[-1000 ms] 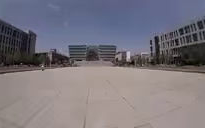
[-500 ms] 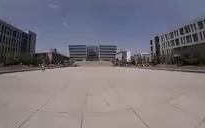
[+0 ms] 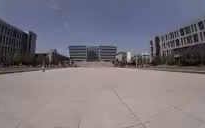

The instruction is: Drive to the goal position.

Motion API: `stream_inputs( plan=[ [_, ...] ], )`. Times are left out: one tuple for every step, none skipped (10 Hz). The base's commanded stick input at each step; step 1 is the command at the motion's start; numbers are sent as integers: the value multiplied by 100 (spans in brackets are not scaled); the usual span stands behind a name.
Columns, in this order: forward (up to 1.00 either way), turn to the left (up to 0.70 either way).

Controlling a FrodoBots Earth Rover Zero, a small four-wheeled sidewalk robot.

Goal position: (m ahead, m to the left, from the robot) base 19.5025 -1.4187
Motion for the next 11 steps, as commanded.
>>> stream_inputs(
  plan=[
    [70, 2],
    [70, 2],
    [70, 2],
    [70, 2],
    [70, 2],
    [70, 2],
    [70, 2],
    [70, 2],
    [70, 2],
    [70, 2],
    [70, 2]
  ],
)
